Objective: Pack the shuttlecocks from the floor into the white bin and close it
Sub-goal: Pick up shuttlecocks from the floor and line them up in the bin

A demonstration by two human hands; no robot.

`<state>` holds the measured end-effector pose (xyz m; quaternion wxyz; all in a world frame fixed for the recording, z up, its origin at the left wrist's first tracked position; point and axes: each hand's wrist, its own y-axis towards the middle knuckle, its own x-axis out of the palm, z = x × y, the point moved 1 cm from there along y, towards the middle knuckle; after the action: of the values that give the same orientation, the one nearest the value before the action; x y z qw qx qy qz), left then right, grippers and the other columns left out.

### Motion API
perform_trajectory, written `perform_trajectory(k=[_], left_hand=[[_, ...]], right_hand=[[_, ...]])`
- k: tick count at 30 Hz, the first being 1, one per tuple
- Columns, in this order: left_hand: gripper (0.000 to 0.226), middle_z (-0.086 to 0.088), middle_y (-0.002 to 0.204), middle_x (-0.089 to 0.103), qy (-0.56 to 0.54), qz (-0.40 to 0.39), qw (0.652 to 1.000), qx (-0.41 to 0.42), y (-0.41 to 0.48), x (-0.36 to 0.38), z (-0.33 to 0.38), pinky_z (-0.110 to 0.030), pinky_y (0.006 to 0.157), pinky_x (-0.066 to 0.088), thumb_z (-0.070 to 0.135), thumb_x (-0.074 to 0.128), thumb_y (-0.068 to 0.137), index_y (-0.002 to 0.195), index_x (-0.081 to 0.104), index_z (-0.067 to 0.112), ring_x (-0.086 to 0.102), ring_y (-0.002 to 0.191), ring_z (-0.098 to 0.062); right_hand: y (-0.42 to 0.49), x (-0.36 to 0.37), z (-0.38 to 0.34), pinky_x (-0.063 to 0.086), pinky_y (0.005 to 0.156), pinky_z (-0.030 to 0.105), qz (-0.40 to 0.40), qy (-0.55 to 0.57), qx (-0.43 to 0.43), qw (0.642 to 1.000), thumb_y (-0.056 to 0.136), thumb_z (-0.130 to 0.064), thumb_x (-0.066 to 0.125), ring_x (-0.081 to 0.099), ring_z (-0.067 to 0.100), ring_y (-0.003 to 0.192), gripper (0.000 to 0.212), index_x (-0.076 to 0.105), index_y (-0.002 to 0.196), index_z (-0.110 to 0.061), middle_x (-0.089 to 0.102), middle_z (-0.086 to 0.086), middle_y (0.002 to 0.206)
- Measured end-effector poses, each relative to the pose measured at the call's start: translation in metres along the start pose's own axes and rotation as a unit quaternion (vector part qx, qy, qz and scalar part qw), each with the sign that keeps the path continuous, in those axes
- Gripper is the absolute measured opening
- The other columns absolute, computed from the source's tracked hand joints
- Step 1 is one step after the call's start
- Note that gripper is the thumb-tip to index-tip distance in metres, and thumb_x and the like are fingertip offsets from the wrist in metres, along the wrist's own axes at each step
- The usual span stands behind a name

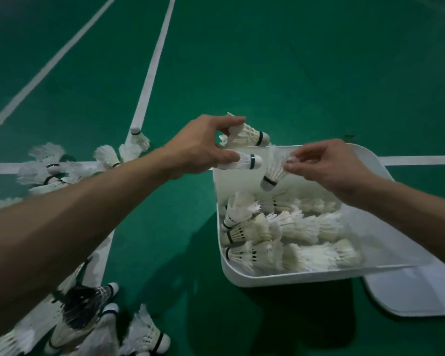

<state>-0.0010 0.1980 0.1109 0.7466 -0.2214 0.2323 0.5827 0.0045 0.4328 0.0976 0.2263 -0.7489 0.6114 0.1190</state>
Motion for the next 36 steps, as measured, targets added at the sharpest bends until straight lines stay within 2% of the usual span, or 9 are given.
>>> perform_trajectory(k=[2,5,7,12,15,20,25,30,36], left_hand=[[0.070,0.009,0.124,0.057,0.018,-0.005,1.000,-0.004,0.003,0.008,0.000,-0.007,0.057,0.043,0.016,0.074,0.080,0.139,0.043,0.038,0.063,0.069,-0.002],[0.070,0.008,0.129,0.057,0.036,-0.007,0.999,-0.010,0.007,0.016,-0.003,-0.019,0.075,0.048,0.017,0.074,0.080,0.139,0.043,0.038,0.065,0.078,-0.003],[0.070,0.008,0.129,0.056,0.050,-0.007,0.999,-0.013,0.010,0.018,-0.005,-0.020,0.078,0.044,0.019,0.074,0.080,0.139,0.042,0.038,0.062,0.077,-0.001],[0.070,0.005,0.130,0.056,0.053,-0.007,0.998,-0.019,0.018,0.021,-0.010,-0.021,0.084,0.044,0.018,0.075,0.080,0.139,0.043,0.037,0.062,0.082,-0.003],[0.069,0.003,0.129,0.057,0.051,-0.004,0.999,-0.012,0.022,0.021,-0.012,-0.024,0.088,0.047,0.018,0.075,0.080,0.139,0.044,0.035,0.063,0.087,-0.008],[0.070,0.006,0.126,0.056,0.043,-0.011,0.999,-0.007,0.026,0.022,-0.013,-0.019,0.079,0.048,0.018,0.075,0.080,0.139,0.043,0.037,0.063,0.077,0.002],[0.070,0.008,0.124,0.056,0.039,-0.010,0.999,0.000,0.028,0.022,-0.015,-0.018,0.080,0.048,0.020,0.076,0.078,0.139,0.044,0.037,0.064,0.076,0.001],[0.071,0.010,0.122,0.056,0.034,-0.018,0.999,-0.001,0.026,0.022,-0.014,-0.019,0.081,0.049,0.018,0.075,0.079,0.139,0.043,0.038,0.064,0.078,0.000],[0.072,0.012,0.115,0.055,0.064,-0.019,0.998,0.005,0.021,0.025,-0.009,-0.023,0.084,0.050,0.019,0.075,0.079,0.139,0.042,0.040,0.066,0.081,-0.006]], right_hand=[[-0.001,0.002,0.015,0.046,0.058,0.009,0.031,-0.028,0.010,0.999,0.074,-0.014,0.076,0.064,-0.003,0.066,0.009,0.072,0.082,-0.015,0.072,-0.002,0.081],[0.005,0.009,0.037,0.052,0.071,0.023,0.062,-0.052,0.040,0.996,0.073,-0.019,0.080,0.065,0.004,0.072,0.009,0.073,0.078,-0.019,0.072,-0.004,0.079],[0.013,0.016,0.047,0.054,0.080,0.033,0.073,-0.065,0.065,0.993,0.071,-0.023,0.082,0.067,0.010,0.078,0.011,0.075,0.078,-0.019,0.073,-0.004,0.078],[0.025,0.038,0.054,0.050,0.067,0.025,0.075,-0.074,0.073,0.992,0.074,-0.025,0.081,0.064,0.010,0.080,0.017,0.076,0.088,-0.016,0.072,-0.002,0.084],[0.030,0.049,0.058,0.055,0.079,0.032,0.075,-0.087,0.080,0.990,0.073,-0.026,0.082,0.066,0.012,0.080,0.017,0.076,0.086,-0.016,0.072,-0.002,0.083],[0.032,0.068,0.068,0.052,0.068,0.026,-0.003,-0.179,0.066,0.982,0.077,-0.029,0.078,0.064,0.009,0.071,0.023,0.076,0.093,-0.014,0.072,-0.003,0.082],[0.034,0.081,0.073,0.054,0.076,0.029,-0.042,-0.233,0.061,0.970,0.080,-0.029,0.076,0.063,0.010,0.074,0.022,0.075,0.092,-0.011,0.072,0.002,0.085],[0.036,0.072,0.075,0.040,0.055,0.021,-0.090,-0.258,0.097,0.957,0.078,-0.038,0.076,0.053,0.005,0.063,0.025,0.072,0.078,-0.013,0.064,-0.006,0.069],[0.026,0.062,0.070,0.051,0.088,0.028,-0.126,-0.237,0.100,0.958,0.069,-0.038,0.084,0.064,0.012,0.093,0.047,0.070,0.107,-0.014,0.070,-0.004,0.100]])
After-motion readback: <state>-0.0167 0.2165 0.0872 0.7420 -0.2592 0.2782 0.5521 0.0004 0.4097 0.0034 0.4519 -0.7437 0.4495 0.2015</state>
